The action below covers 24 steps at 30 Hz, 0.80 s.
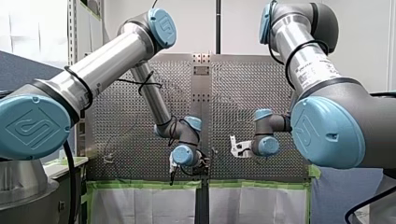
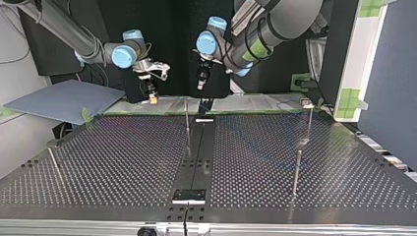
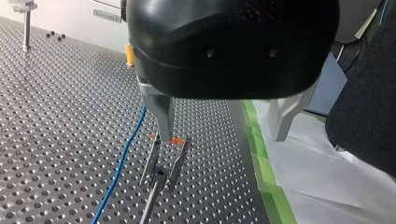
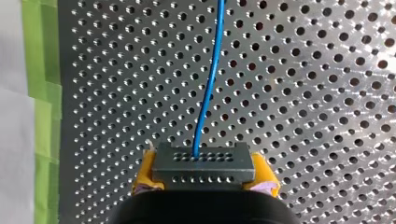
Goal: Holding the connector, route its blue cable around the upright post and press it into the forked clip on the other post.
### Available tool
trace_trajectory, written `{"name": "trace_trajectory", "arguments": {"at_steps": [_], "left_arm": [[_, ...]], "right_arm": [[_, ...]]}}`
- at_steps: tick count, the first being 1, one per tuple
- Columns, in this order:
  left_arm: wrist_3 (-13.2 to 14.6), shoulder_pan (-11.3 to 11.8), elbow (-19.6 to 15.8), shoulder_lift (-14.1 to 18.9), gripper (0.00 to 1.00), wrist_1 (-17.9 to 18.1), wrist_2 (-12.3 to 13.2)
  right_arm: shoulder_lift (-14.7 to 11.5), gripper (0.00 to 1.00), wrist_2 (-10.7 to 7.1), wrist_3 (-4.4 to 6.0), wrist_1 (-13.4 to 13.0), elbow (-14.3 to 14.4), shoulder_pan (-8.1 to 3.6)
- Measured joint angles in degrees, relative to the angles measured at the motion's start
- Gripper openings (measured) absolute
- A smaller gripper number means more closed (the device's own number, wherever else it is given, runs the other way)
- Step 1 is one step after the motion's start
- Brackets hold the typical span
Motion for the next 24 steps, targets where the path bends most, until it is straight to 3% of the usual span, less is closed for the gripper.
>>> {"name": "trace_trajectory", "arguments": {"at_steps": [4, 11, 15, 24], "left_arm": [[0.02, 0.02, -0.02, 0.00, 0.99, -0.09, -0.11], [0.02, 0.16, -0.01, 0.00, 0.99, -0.16, -0.15], [0.02, 0.19, 0.00, 0.00, 0.99, -0.17, -0.16], [0.26, 0.21, -0.05, 0.00, 0.99, -0.36, -0.15]], "right_arm": [[-0.01, 0.02, 0.17, 0.16, -1.05, 1.11, 0.29], [-0.02, 0.02, 1.54, -0.93, -0.81, 1.68, 1.24], [-0.02, 0.02, 1.91, -0.95, -1.10, 2.33, 1.63], [0.02, 0.02, 1.70, 1.08, -4.25, 5.29, 1.96]]}}
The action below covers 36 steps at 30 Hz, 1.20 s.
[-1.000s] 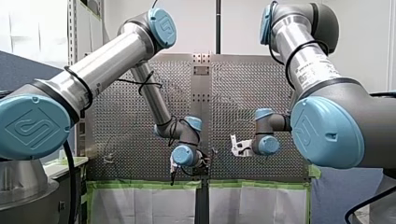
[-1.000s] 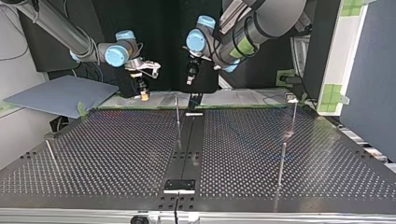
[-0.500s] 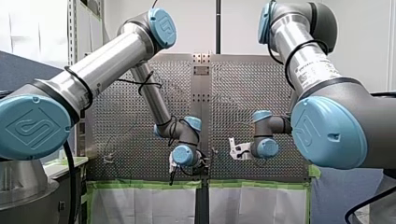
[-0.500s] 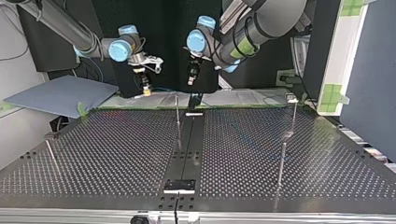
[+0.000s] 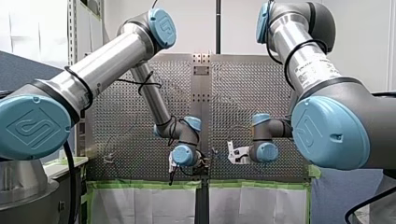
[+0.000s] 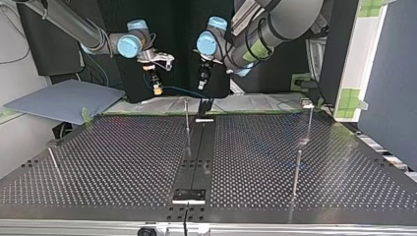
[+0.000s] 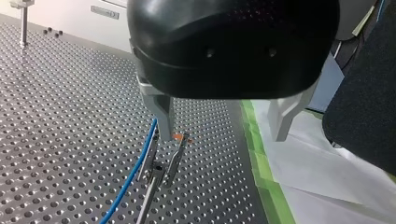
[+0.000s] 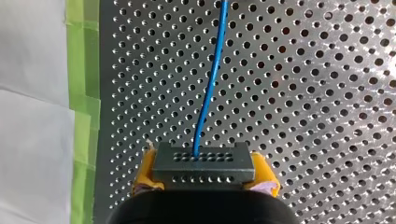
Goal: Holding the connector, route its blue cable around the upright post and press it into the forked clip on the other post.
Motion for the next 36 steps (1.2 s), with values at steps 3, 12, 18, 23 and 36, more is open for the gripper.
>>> {"name": "trace_trajectory", "arguments": {"at_steps": [3, 12, 18, 23, 36], "left_arm": [[0.02, 0.00, 0.00, 0.00, 0.99, -0.12, 0.00], [0.45, 0.09, -1.55, 0.00, 0.99, 1.06, -0.01], [1.58, 0.24, -2.32, 0.01, 0.99, 2.25, 0.35], [1.79, 0.25, -2.36, 0.00, 0.99, 3.62, 1.40], [2.36, 0.50, -2.36, -0.04, 0.99, 5.64, 2.79]], "right_arm": [[0.02, 0.02, -0.21, 1.21, -1.39, 1.09, -0.01], [1.98, 0.02, -0.64, 2.22, -6.30, 1.62, -0.32], [4.40, 0.02, -1.43, 2.51, -8.33, 1.48, -0.52], [4.91, 0.02, -2.50, 2.68, -8.96, 1.39, -0.64], [5.13, 0.02, -6.13, 3.15, -10.48, 1.27, -0.73]]}}
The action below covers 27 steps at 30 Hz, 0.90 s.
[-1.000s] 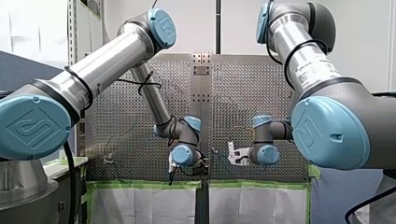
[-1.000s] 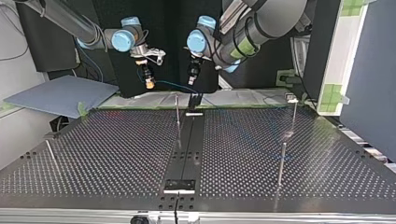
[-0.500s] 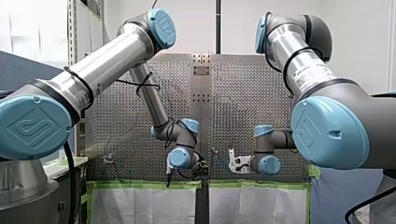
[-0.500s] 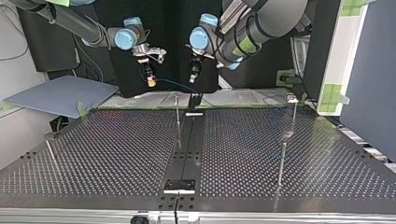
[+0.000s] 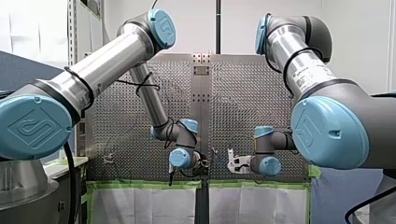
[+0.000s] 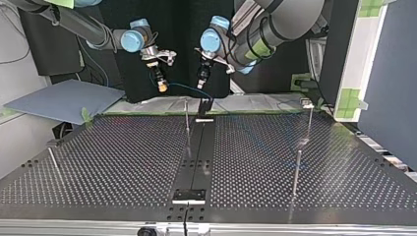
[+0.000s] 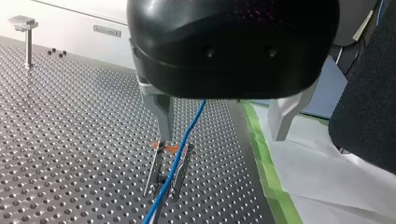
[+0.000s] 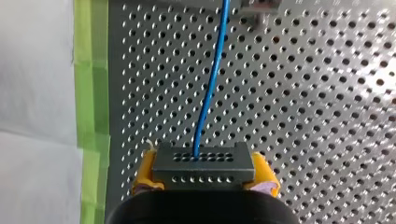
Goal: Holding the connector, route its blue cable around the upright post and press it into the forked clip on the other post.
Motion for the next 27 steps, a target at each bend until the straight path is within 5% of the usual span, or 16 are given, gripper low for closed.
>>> {"name": "trace_trajectory", "arguments": {"at_steps": [18, 27], "left_arm": [[0.37, 0.64, 1.03, -0.01, 0.99, 0.44, 1.36], [0.41, 1.61, 2.70, -0.04, 0.99, -1.64, -0.86]], "right_arm": [[0.15, 0.02, -1.56, 0.80, -0.58, -0.17, -0.11], [0.20, 0.02, -1.59, 0.71, -0.58, -0.20, -0.11]]}}
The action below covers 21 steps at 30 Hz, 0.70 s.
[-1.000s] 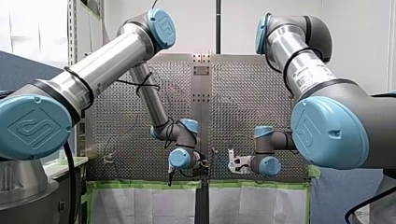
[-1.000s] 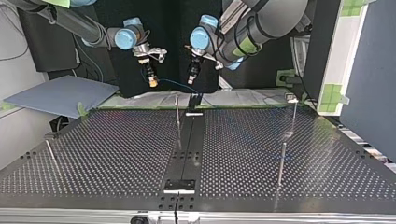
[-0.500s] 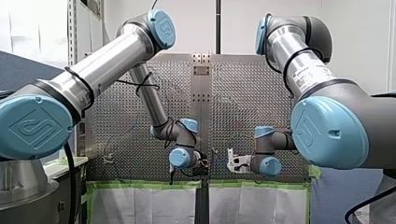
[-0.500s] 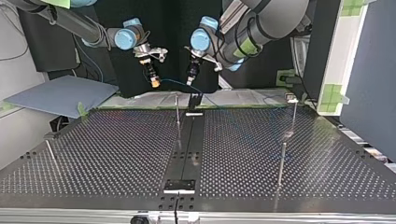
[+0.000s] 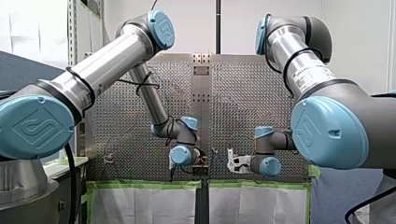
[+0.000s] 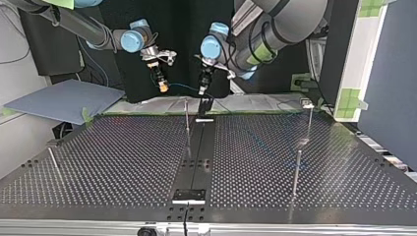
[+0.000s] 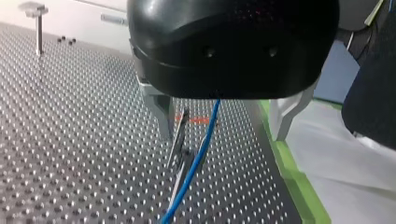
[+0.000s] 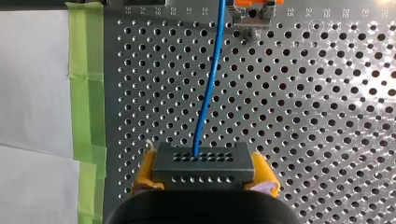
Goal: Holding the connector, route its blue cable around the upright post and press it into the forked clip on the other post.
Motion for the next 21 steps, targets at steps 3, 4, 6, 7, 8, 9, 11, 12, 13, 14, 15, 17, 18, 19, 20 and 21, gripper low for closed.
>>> {"name": "trace_trajectory", "arguments": {"at_steps": [3, 4, 6, 7, 8, 9, 11, 12, 13, 14, 15, 17, 18, 19, 20, 21], "left_arm": [[-0.02, 0.32, 0.45, -0.07, 0.99, -0.80, -0.56], [-0.04, 0.42, 0.57, -0.08, 0.99, -1.03, -0.68], [-0.09, 0.65, 0.92, -0.25, 0.99, -1.51, -0.93], [-0.11, 0.74, 1.15, -0.44, 0.99, -1.77, -1.04], [-0.11, 0.82, 1.43, -0.69, 0.99, -2.06, -1.21], [-0.14, 0.91, 1.89, -1.13, 0.99, -2.56, -1.46], [-0.30, 0.99, 2.66, -1.88, 0.99, -3.33, -1.66], [-0.46, 1.01, 3.21, -2.43, 0.99, -3.74, -1.59], [-0.56, 1.00, 3.63, -2.85, 0.99, -4.00, -1.50], [-0.63, 1.01, 4.05, -3.26, 0.99, -4.28, -1.41], [-0.69, 1.01, 4.60, -3.74, 0.99, -4.70, -1.34], [-0.74, 1.06, 5.49, -4.22, 0.99, -5.43, -1.32], [-0.78, 1.11, 6.13, -4.41, 0.99, -5.91, -1.32], [-0.80, 1.16, 6.59, -4.49, 0.99, -6.20, -1.32], [-0.80, 1.22, 6.96, -4.55, 0.99, -6.42, -1.33], [-0.81, 1.28, 7.33, -4.60, 0.99, -6.62, -1.35]], "right_arm": [[0.00, 0.02, -0.03, -0.03, 0.00, 0.01, 0.00], [0.00, 0.02, -0.04, -0.04, 0.00, 0.01, 0.00], [0.01, 0.02, -0.05, -0.07, 0.00, 0.01, 0.00], [0.01, 0.02, -0.05, -0.08, 0.02, 0.01, 0.01], [0.01, 0.02, -0.05, -0.10, 0.03, -0.01, 0.03], [0.02, 0.02, -0.06, -0.11, 0.05, 0.00, 0.04], [0.02, 0.02, -0.08, -0.13, 0.09, -0.01, 0.06], [0.02, 0.02, -0.09, -0.14, 0.12, -0.01, 0.07], [0.02, 0.02, -0.10, -0.16, 0.15, -0.01, 0.08], [0.02, 0.02, -0.12, -0.18, 0.19, -0.02, 0.11], [0.02, 0.02, -0.12, -0.19, 0.21, -0.03, 0.10], [0.02, 0.02, -0.14, -0.24, 0.20, -0.04, 0.10], [0.02, 0.02, -0.14, -0.26, 0.19, -0.04, 0.10], [0.02, 0.02, -0.14, -0.28, 0.19, -0.04, 0.10], [0.01, 0.02, -0.14, -0.29, 0.19, -0.03, 0.07], [0.01, 0.02, -0.14, -0.30, 0.18, -0.04, 0.05]]}}
